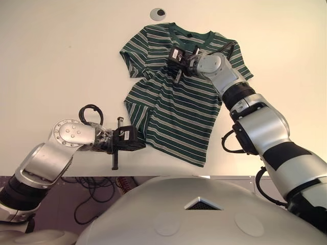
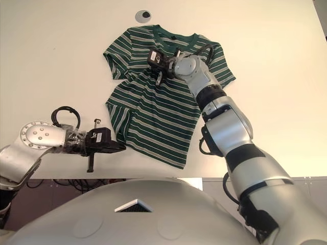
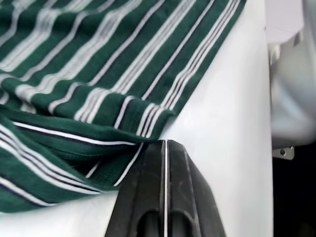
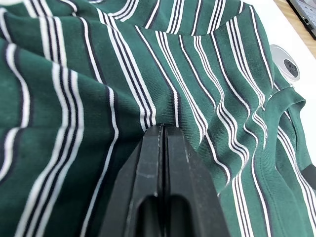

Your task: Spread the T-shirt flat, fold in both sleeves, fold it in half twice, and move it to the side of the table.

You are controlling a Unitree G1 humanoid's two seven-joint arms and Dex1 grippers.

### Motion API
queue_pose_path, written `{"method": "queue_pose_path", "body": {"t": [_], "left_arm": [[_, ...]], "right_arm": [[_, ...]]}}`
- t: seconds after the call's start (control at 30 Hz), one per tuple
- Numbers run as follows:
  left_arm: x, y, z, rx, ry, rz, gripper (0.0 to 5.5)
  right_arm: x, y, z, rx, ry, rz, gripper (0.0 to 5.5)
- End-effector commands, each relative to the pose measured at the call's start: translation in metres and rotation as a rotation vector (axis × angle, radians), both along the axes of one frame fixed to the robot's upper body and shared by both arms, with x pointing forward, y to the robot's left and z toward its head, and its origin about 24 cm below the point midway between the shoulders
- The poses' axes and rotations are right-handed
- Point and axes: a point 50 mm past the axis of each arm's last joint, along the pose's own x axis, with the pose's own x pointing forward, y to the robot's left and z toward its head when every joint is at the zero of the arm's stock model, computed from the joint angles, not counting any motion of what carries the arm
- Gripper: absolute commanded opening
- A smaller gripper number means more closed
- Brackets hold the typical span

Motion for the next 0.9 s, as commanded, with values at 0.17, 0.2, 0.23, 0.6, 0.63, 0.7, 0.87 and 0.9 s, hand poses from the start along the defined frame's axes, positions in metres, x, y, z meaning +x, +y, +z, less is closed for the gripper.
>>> {"method": "queue_pose_path", "body": {"t": [0.17,0.2,0.23,0.6,0.63,0.7,0.87,0.9], "left_arm": [[0.078,-0.001,0.023,-0.069,-0.377,0.244,0.00],[0.088,0.005,0.018,-0.062,-0.397,0.286,0.00],[0.095,0.010,0.011,-0.046,-0.402,0.321,0.00],[0.107,0.023,-0.036,0.006,-0.274,0.288,0.00],[0.106,0.024,-0.037,0.009,-0.272,0.275,0.00],[0.101,0.024,-0.035,-0.007,-0.246,0.228,0.00],[0.085,0.027,-0.036,-0.009,-0.181,0.113,0.00],[0.083,0.027,-0.034,-0.018,-0.181,0.102,0.00]], "right_arm": [[-0.013,-0.015,-0.021,-0.035,0.010,-0.032,0.02],[-0.011,-0.013,-0.014,0.002,-0.007,-0.019,0.02],[-0.011,-0.011,-0.007,0.037,-0.022,-0.003,0.02],[-0.086,-0.035,0.025,0.149,0.210,0.187,0.02],[-0.092,-0.037,0.021,0.132,0.236,0.190,0.02],[-0.092,-0.049,0.008,0.053,0.260,0.148,0.02],[-0.082,-0.084,-0.005,-0.085,0.278,0.093,0.02],[-0.079,-0.093,-0.007,-0.119,0.280,0.082,0.02]]}}
